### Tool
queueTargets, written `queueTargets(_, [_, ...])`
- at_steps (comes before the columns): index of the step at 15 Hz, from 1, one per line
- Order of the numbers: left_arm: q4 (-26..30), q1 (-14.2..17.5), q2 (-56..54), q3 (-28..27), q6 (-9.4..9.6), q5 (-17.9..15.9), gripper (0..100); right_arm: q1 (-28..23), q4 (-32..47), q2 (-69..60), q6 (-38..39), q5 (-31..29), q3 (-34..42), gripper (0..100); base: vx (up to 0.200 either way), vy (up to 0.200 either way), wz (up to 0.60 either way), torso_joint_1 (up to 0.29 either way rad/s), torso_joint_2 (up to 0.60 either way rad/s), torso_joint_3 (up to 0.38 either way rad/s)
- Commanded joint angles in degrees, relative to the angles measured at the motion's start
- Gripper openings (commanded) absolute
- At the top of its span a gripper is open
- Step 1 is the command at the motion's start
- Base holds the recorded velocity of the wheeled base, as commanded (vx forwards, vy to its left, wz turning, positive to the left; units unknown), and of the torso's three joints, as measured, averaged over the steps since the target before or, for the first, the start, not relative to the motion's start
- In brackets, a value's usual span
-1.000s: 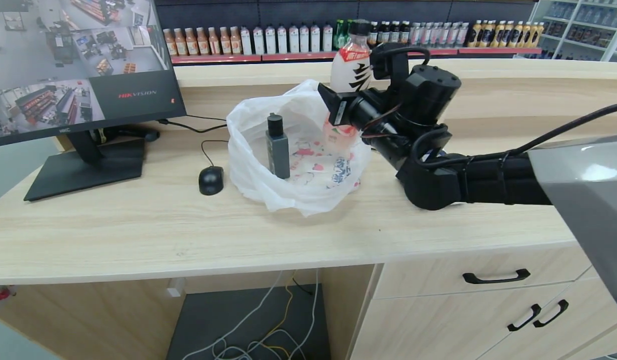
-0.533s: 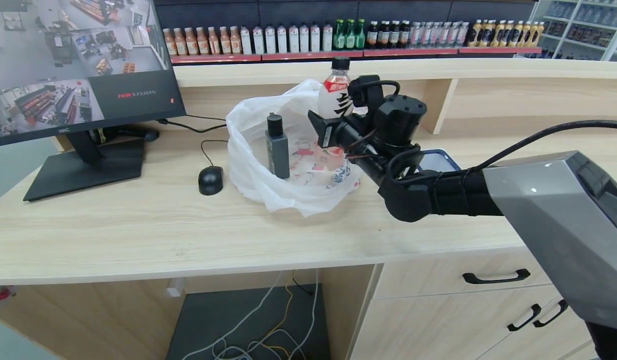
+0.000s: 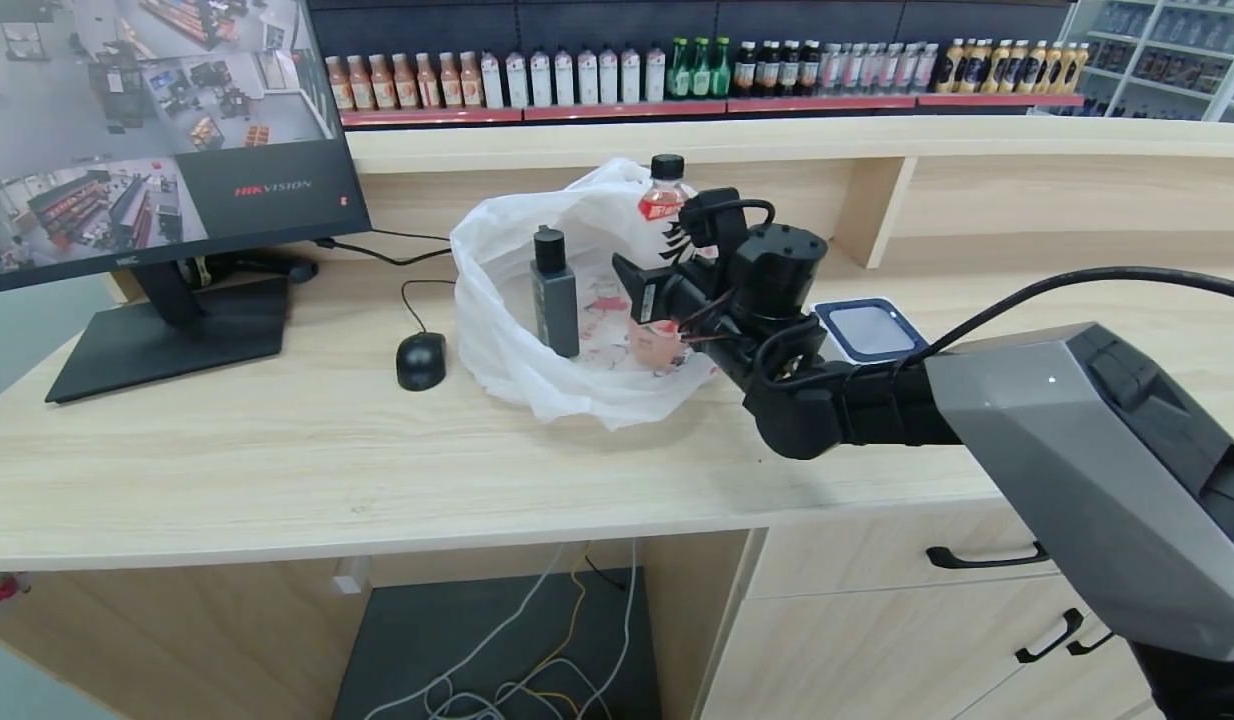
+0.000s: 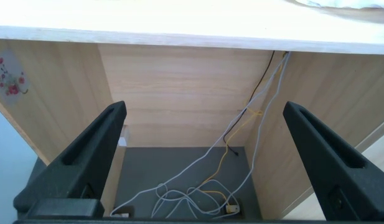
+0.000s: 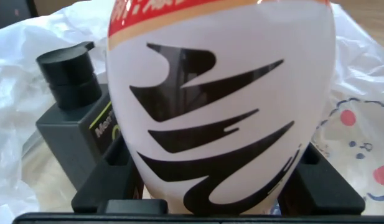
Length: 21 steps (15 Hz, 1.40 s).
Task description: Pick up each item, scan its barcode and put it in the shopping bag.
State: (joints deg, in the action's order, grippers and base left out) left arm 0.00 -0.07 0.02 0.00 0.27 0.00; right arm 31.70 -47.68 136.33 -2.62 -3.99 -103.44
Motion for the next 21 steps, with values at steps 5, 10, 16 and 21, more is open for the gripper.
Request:
queueTargets(5, [0.0, -0.01, -0.02, 0.0, 0.0, 0.0, 100, -0.14, 0.04, 1.13, 0.07, -1.64, -0.8, 0, 0.0, 0.0, 0.0, 0.0, 0.0, 0.0])
queueTargets(10, [0.0, -0.01, -0.02, 0.0, 0.0, 0.0, 100, -0.05, 0.04, 1.75, 0.07, -1.64, -0.45, 0, 0.0, 0.0, 0.0, 0.0, 0.0, 0.0])
queueTargets(16, [0.0, -0.01, -0.02, 0.0, 0.0, 0.0, 100, 0.03, 0.04, 2.01, 0.07, -1.64, -0.19, 0, 0.0, 0.0, 0.0, 0.0, 0.0, 0.0])
queueTargets(21, [0.0, -0.01, -0.02, 0.0, 0.0, 0.0, 100, 0.3, -0.22, 1.92, 0.34, -1.64, -0.8, 100, 0.0, 0.0, 0.0, 0.0, 0.0, 0.0])
